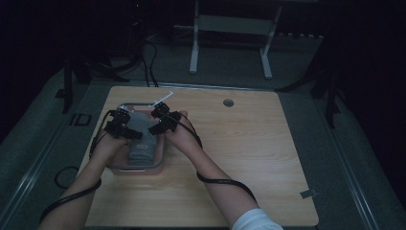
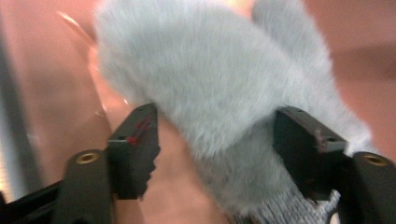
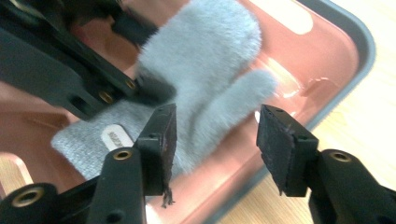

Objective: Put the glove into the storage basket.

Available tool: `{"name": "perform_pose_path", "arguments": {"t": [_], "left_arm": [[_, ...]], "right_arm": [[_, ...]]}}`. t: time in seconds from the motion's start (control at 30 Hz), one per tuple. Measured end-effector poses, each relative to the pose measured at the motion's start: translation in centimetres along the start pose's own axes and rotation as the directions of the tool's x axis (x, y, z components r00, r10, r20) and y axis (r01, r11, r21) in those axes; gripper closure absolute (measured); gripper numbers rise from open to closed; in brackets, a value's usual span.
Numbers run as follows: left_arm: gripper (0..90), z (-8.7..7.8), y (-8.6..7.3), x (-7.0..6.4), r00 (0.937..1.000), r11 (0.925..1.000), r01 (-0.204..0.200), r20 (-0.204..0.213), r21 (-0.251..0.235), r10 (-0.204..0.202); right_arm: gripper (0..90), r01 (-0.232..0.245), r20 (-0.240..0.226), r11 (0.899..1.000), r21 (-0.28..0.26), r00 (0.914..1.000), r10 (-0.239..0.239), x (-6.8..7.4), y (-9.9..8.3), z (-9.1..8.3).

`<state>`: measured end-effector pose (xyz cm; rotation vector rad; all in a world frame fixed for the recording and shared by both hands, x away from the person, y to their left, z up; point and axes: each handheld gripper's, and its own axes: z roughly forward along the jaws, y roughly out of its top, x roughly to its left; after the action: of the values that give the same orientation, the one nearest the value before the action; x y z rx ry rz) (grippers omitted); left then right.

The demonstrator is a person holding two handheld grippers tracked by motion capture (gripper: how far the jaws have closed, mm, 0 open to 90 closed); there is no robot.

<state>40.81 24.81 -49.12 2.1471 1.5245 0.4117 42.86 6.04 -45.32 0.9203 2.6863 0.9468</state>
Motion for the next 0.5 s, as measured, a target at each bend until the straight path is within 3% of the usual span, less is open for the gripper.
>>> {"name": "perform_pose_path", "arguments": {"t": [0.03,0.1,0.2,0.37,0.5], "left_arm": [[31.1,-0.4,0.0,0.1,1.0,0.9997,-0.001,-0.01,-0.025,0.001],[26.2,-1.4,-0.1,0.4,0.9992,0.997,0.03,0.029,-0.072,-0.028],[20.5,-2.7,-0.5,0.2,0.9962,0.992,0.032,0.084,-0.123,-0.022],[18.7,-4.0,-1.4,-1.7,0.9907,0.986,-0.006,0.133,-0.167,0.028],[18.7,-4.8,-2.3,-2.7,0.9832,0.9826,-0.014,0.176,-0.185,0.047]], "right_arm": [[45.1,0.003,-0.004,1.0,-0.001,1.0,-0.003,-0.2,-0.1,-0.2],[39.6,0.012,-0.031,1.0,-0.027,0.9994,-0.013,-0.4,-0.3,-0.5],[31.9,0.038,-0.054,0.998,-0.051,0.9977,-0.04,-0.7,-0.6,-1.1],[19.3,0.065,-0.106,0.996,-0.055,0.9919,-0.071,-0.9,-1.5,-2.0],[18.0,0.103,-0.115,0.994,-0.045,0.9875,-0.107,-0.7,-2.4,-2.7]]}}
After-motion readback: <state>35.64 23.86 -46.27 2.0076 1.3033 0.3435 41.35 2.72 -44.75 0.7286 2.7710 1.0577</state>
